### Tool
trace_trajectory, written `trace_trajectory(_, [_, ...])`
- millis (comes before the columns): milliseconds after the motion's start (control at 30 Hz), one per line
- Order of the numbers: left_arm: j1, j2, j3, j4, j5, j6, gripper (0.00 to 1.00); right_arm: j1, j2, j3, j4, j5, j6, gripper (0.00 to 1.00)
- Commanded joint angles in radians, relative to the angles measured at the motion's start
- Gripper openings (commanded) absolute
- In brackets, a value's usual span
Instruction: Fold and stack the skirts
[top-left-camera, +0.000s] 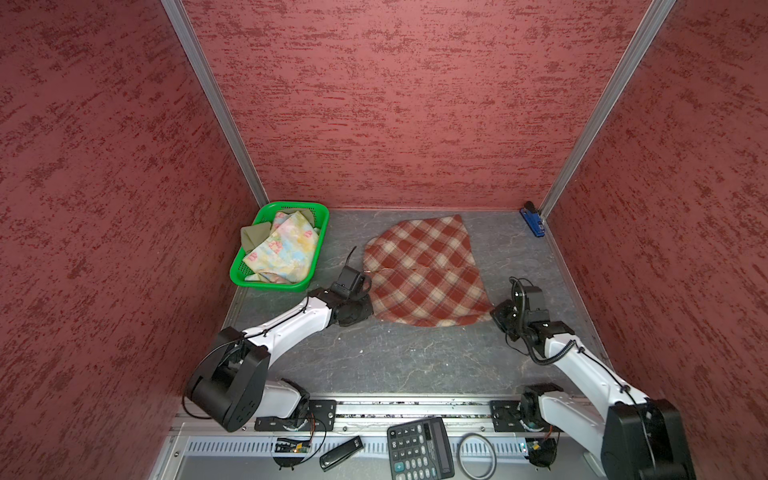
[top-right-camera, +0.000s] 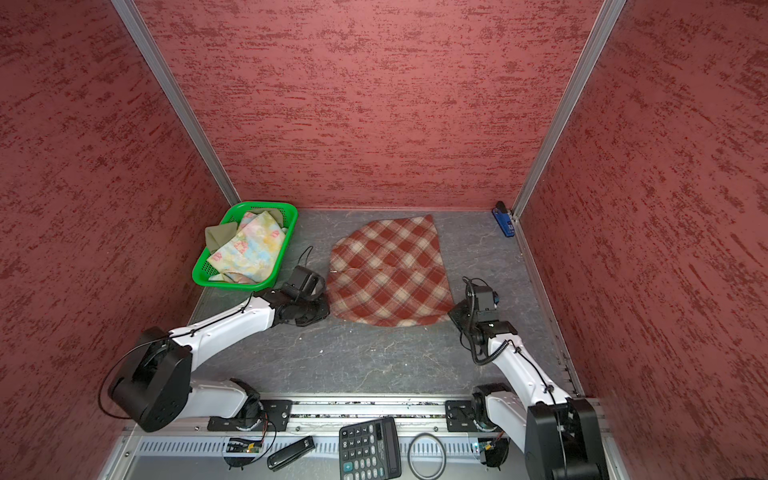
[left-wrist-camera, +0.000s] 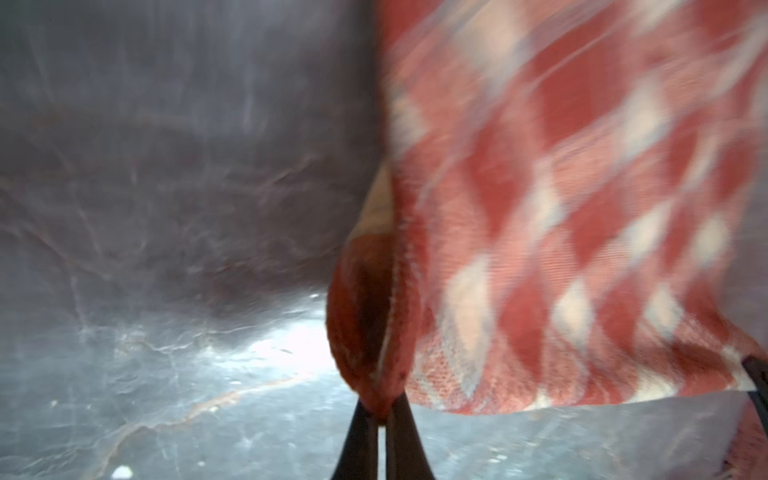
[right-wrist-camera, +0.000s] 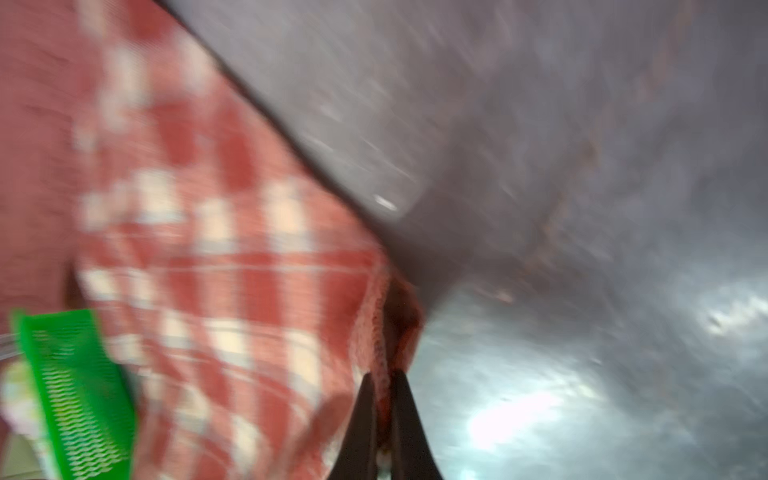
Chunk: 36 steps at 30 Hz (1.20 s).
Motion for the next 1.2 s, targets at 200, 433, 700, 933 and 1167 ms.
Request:
trace_trajectory(200, [-0.04,-0.174,0.371,-0.255,-0.132,0.14,0.0,-0.002,-0.147,0.489,-0.201,0.22,-0.238,0.0])
trace_trajectory(433, [-0.043,-0.194,0.683,-0.383,-0.173,0.228,0.0,-0.002,-0.071,0.913,-0.264,0.257,-0.343,0.0])
trace_trajectory(700, [0.12,-0.054,0.858,-0.337,-0.021,0.3,0.0,-0.004,0.183,1.214,-0.22,0.185,-0.377,0.0])
trace_trajectory(933, [0.267,0.176,1.08,-0.297,0.172,0.332,0.0,-0.01,0.405,1.439,-0.185,0.122,-0.438,0.0])
trace_trajectory(1167, [0.281,0.2,1.246,-0.348,0.215,0.362,0.0,-0.011,0.471,1.679,-0.322,0.114,-0.488,0.0])
